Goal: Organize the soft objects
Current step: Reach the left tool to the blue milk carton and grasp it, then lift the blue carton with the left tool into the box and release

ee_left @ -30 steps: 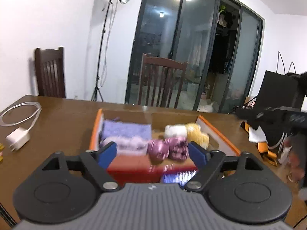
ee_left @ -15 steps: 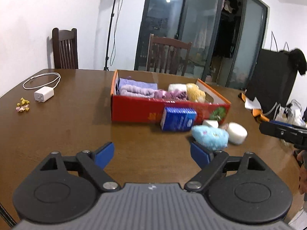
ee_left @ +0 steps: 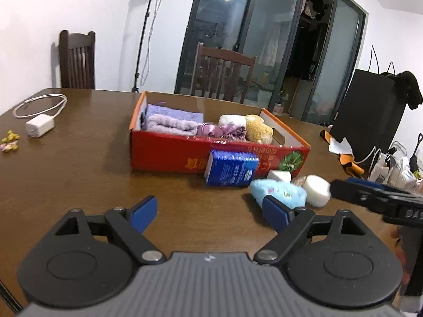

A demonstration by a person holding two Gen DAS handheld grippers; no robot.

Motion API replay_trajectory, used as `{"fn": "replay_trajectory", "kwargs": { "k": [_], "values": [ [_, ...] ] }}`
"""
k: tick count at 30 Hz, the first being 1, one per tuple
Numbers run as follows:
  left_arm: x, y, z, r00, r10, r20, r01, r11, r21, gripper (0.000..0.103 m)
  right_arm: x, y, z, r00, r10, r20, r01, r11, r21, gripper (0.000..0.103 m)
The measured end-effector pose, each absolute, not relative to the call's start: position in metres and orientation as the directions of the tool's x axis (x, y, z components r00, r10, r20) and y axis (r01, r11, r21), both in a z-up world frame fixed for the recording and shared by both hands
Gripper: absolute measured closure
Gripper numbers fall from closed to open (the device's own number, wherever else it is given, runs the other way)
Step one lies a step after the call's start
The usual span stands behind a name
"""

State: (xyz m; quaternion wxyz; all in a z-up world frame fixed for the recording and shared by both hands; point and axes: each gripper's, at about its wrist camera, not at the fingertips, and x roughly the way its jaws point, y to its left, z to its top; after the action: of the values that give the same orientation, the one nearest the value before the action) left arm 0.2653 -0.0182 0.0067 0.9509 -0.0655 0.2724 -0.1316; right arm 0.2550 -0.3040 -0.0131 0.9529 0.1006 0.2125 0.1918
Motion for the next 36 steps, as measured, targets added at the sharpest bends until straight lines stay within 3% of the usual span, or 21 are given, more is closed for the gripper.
{"fn": "replay_trajectory", "kwargs": {
  "k": [7, 10, 12, 15, 31, 36],
  "values": [
    [0.341, -0.029, 0.004, 0.792, -0.375, -0.481, 0.263, 0.922, -0.285, 0.020, 0.333, -0.286, -0.019, 0.789, 0.480, -0.384, -0.366, 0.869, 0.334, 0.038],
    [0.380, -0.030, -0.007, 0.769, -0.418, -0.484, 0.266, 0.897, -0.353, 0.034, 0.374, -0.279, -0.029, 0.764, 0.504, -0.403, -0.355, 0.850, 0.390, 0.053],
    [0.398, -0.030, -0.018, 0.754, -0.440, -0.488, 0.257, 0.881, -0.398, 0.051, 0.395, -0.274, -0.038, 0.745, 0.515, -0.423, -0.348, 0.842, 0.412, 0.063],
    [0.409, -0.025, -0.036, 0.714, -0.511, -0.478, 0.272, 0.832, -0.484, 0.061, 0.406, -0.272, -0.053, 0.722, 0.542, -0.430, -0.344, 0.820, 0.457, 0.076],
    [0.395, -0.034, -0.037, 0.726, -0.497, -0.475, 0.308, 0.853, -0.421, 0.063, 0.392, -0.277, -0.058, 0.727, 0.555, -0.405, -0.353, 0.807, 0.473, 0.079],
    [0.396, -0.027, -0.039, 0.718, -0.520, -0.463, 0.301, 0.832, -0.467, 0.064, 0.394, -0.282, -0.061, 0.726, 0.570, -0.385, -0.356, 0.790, 0.499, 0.079]
  ]
}}
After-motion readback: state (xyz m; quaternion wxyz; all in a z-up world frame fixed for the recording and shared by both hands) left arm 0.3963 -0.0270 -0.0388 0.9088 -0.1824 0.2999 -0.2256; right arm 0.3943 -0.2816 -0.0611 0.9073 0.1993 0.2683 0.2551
